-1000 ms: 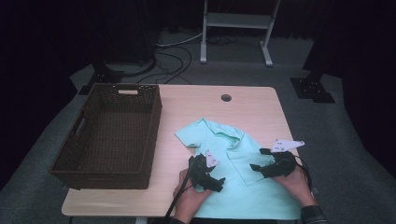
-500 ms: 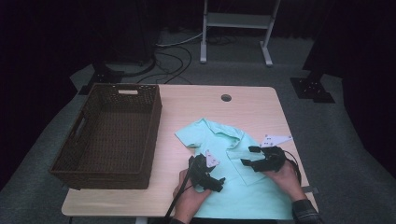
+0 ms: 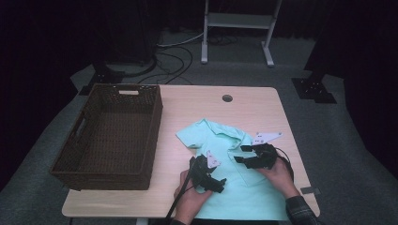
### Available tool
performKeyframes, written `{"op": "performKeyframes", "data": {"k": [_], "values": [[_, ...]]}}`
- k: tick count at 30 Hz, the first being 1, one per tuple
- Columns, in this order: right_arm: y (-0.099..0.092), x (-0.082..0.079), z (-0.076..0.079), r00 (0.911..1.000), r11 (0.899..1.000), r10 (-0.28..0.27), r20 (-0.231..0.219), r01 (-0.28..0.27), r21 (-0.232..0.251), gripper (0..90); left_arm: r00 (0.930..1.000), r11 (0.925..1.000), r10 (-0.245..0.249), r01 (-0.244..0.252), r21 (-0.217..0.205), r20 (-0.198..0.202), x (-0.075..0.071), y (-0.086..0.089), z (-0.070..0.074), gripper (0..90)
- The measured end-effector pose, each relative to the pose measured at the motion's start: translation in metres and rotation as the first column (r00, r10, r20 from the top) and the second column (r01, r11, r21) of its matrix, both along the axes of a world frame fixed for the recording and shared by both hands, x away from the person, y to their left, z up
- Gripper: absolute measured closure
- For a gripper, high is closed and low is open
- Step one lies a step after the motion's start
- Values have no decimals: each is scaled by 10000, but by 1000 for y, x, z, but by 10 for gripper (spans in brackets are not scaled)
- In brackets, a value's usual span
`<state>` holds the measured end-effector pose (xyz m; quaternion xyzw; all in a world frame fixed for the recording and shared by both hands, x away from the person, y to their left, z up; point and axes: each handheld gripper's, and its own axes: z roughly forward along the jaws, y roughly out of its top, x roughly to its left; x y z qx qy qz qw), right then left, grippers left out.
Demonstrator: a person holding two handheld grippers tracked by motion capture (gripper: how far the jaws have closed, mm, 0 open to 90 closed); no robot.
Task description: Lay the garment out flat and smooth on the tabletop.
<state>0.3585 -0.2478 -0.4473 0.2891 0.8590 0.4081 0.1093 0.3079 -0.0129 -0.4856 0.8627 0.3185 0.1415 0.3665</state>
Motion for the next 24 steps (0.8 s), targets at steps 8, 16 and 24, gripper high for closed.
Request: {"op": "performKeyframes", "data": {"k": [8,16,24], "values": [[11,7,-5,9999,9999,-162,-44,162,-48,515,10000,10000,5,-5,9,12,0,0,0,13],[22,14,-15,9993,9991,-333,-186,328,-257,565,10000,10000,-26,26,52,-1,0,0,0,13],[29,17,-22,9992,9985,-198,-333,181,-519,625,10000,10000,-31,31,58,-4,0,0,0,12]]}}
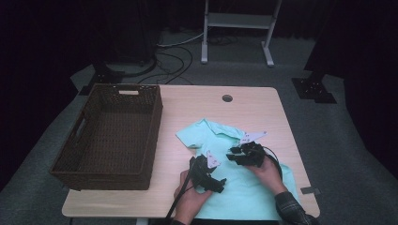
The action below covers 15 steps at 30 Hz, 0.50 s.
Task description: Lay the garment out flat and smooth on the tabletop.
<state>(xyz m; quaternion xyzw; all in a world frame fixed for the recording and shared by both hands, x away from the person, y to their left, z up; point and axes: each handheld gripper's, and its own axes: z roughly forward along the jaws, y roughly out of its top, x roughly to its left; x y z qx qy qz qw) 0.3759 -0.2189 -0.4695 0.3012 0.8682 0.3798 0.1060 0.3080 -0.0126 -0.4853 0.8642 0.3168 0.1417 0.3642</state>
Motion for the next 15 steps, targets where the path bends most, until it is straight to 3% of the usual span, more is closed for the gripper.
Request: {"op": "performKeyframes", "data": {"k": [5,10,15], "values": [[0,1,-3,10000,9999,-39,-64,38,-147,670,10000,10000,0,0,1,2,0,0,0,12],[-1,1,-4,10000,9996,-78,-62,76,-268,804,10000,10000,-7,7,24,8,0,0,0,12],[-2,2,-2,9999,9995,-115,-24,115,-282,861,10000,10000,-14,14,7,8,0,0,0,13]]}}
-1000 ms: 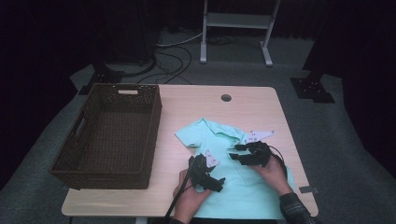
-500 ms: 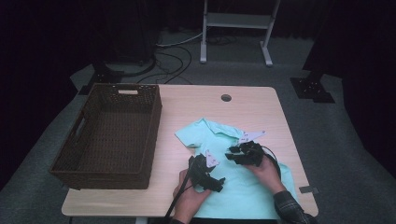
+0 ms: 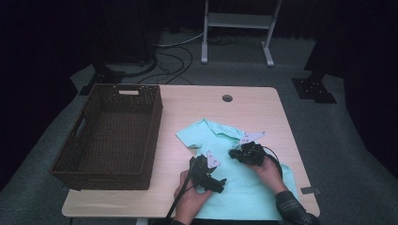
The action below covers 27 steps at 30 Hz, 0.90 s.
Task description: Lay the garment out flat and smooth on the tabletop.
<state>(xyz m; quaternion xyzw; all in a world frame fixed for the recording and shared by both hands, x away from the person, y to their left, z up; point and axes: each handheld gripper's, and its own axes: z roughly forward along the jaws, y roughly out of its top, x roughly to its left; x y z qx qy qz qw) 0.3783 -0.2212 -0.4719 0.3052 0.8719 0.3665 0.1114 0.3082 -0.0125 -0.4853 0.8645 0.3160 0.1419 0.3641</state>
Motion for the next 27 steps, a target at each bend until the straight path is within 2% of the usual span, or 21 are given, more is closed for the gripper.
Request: {"op": "performKeyframes", "data": {"k": [6,22,27], "values": [[-4,-1,8,9997,9994,-135,208,128,324,867,10000,10000,12,-12,-7,9,0,0,0,12],[-21,4,22,9991,9987,-194,390,175,476,871,10000,10000,24,-24,-28,7,0,0,0,13],[-31,11,26,9984,9985,-254,503,229,491,873,10000,10000,23,-23,-27,-1,0,0,0,13]]}}
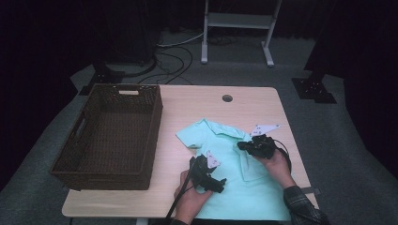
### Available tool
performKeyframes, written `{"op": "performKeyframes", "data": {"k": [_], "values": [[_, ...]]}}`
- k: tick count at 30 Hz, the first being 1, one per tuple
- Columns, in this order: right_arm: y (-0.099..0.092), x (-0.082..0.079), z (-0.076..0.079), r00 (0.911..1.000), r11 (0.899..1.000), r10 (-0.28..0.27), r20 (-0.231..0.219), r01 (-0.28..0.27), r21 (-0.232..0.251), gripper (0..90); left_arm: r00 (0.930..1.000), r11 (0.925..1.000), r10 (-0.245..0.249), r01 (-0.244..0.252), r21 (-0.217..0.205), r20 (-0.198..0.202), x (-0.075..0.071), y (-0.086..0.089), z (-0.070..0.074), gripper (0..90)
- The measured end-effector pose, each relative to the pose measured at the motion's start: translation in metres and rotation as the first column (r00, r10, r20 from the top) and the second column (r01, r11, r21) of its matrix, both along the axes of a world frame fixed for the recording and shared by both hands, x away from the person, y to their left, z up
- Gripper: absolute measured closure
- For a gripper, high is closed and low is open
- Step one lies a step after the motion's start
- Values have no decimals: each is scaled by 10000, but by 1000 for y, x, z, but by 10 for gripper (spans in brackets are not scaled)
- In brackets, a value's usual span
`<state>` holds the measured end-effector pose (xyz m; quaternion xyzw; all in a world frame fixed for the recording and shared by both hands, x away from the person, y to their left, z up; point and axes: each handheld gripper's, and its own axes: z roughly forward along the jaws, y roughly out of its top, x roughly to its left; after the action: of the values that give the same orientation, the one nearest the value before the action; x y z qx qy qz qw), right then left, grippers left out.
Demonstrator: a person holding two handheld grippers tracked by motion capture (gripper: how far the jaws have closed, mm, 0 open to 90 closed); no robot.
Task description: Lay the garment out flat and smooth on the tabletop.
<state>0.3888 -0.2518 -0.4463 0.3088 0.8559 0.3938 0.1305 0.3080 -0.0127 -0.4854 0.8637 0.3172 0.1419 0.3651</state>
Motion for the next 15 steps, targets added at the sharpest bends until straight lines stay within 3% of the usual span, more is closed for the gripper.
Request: {"op": "performKeyframes", "data": {"k": [15], "values": [[-15,10,3,9996,9994,-287,85,286,183,873,10000,10000,-2,2,-7,0,0,0,0,12]]}}
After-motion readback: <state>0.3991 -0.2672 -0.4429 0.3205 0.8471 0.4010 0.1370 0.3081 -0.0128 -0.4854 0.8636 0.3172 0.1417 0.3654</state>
